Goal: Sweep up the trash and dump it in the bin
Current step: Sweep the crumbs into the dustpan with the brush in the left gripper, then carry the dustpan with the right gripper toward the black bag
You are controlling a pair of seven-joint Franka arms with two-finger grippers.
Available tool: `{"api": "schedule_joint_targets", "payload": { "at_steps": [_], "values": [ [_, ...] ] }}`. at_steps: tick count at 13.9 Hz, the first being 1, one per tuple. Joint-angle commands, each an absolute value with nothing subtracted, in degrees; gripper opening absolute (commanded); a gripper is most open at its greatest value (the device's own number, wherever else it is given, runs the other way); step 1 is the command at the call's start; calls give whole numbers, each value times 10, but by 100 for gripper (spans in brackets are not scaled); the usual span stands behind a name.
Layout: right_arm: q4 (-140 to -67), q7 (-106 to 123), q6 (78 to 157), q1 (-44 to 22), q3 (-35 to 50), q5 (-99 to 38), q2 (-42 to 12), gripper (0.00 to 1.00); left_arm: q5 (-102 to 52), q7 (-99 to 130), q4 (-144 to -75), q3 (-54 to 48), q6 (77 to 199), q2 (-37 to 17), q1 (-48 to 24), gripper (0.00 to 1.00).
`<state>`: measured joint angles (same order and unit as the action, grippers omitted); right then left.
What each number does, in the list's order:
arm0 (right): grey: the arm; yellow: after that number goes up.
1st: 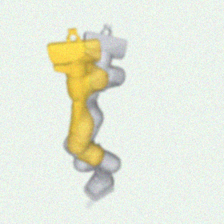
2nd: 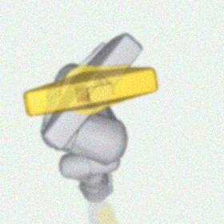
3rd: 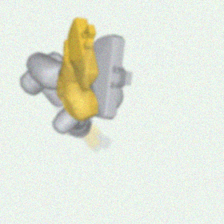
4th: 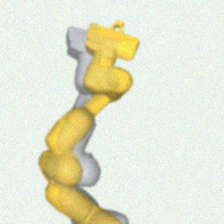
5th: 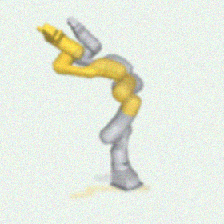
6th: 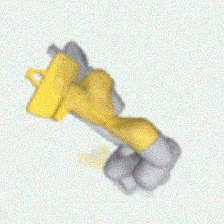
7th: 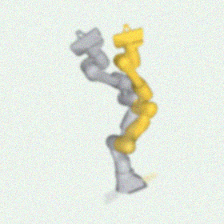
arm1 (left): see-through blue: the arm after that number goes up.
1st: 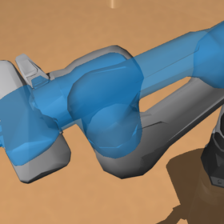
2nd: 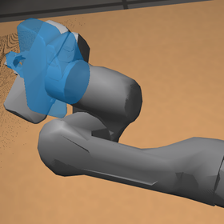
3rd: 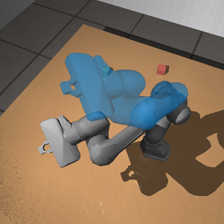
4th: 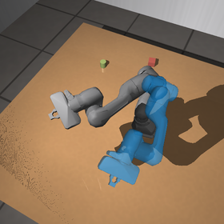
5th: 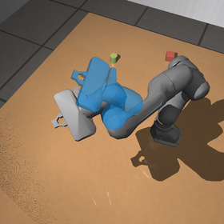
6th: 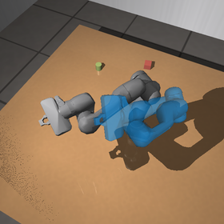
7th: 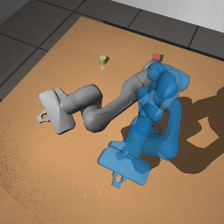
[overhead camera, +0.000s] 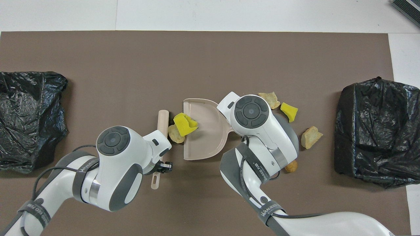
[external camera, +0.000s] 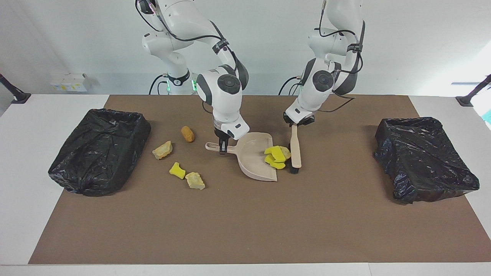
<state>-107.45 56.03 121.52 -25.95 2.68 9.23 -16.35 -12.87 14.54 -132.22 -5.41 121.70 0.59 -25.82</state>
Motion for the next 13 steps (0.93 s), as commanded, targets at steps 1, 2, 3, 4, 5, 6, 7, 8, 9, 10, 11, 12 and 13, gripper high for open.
{"api": "schedule_joint_targets", "payload": {
  "at_steps": [1, 2, 3, 4, 5, 6, 7, 8, 9, 10, 11, 12, 13],
  "values": [
    [-1090, 565, 1227, -259, 31, 99, -158, 0, -157, 150, -1327, -47, 1241, 10, -288, 0],
    [-1090, 565, 1227, -259, 31, 99, -158, 0, -168, 151, -1326, -47, 1254, 9, -300, 0],
    [-1090, 565, 1226, -259, 31, 99, -158, 0, -180, 151, -1326, -47, 1266, 8, -307, 0],
    [-1090, 567, 1226, -258, 31, 99, -158, 0, -191, 152, -1318, -47, 1273, 6, -317, 0],
    [-1090, 571, 1226, -257, 31, 99, -159, 0, -206, 152, -1308, -47, 1273, 2, -322, 0],
    [-1090, 573, 1224, -256, 31, 99, -159, 0, -213, 153, -1297, -47, 1272, -5, -323, 0],
    [-1090, 574, 1223, -254, 31, 99, -159, 0, -213, 152, -1292, -47, 1265, -7, -323, 0],
    [-1090, 575, 1220, -253, 31, 99, -158, 0, -213, 152, -1290, -47, 1260, -7, -322, 0],
    [-1090, 576, 1218, -251, 31, 98, -159, 0, -213, 155, -1286, -47, 1244, 1, -322, 0],
    [-1087, 577, 1218, -250, 31, 99, -158, 0, -211, 160, -1276, -46, 1202, 8, -316, 0],
    [-1082, 577, 1217, -250, 31, 98, -156, 0, -205, 175, -1261, -43, 1149, 18, -311, 0],
    [-1080, 588, 1216, -246, 31, 95, -152, 0, -193, 198, -1249, -42, 1106, 25, -305, 0],
    [-1078, 613, 1216, -238, 31, 91, -150, 0, -164, 222, -1236, -43, 1077, 37, -291, 0]
  ]
}}
